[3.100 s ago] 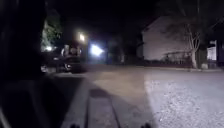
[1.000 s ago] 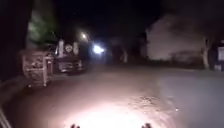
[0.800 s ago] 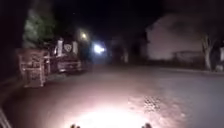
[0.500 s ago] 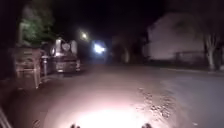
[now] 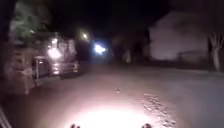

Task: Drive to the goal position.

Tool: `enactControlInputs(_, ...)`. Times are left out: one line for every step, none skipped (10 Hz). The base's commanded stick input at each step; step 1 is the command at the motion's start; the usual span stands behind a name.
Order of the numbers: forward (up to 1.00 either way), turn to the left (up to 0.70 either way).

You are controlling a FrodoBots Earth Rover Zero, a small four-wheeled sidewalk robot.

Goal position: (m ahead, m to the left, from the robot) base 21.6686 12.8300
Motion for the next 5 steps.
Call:
enactControlInputs(0.7,0.0)
enactControlInputs(0.7,0.0)
enactControlInputs(0.7,0.0)
enactControlInputs(0.7,0.0)
enactControlInputs(0.7,0.0)
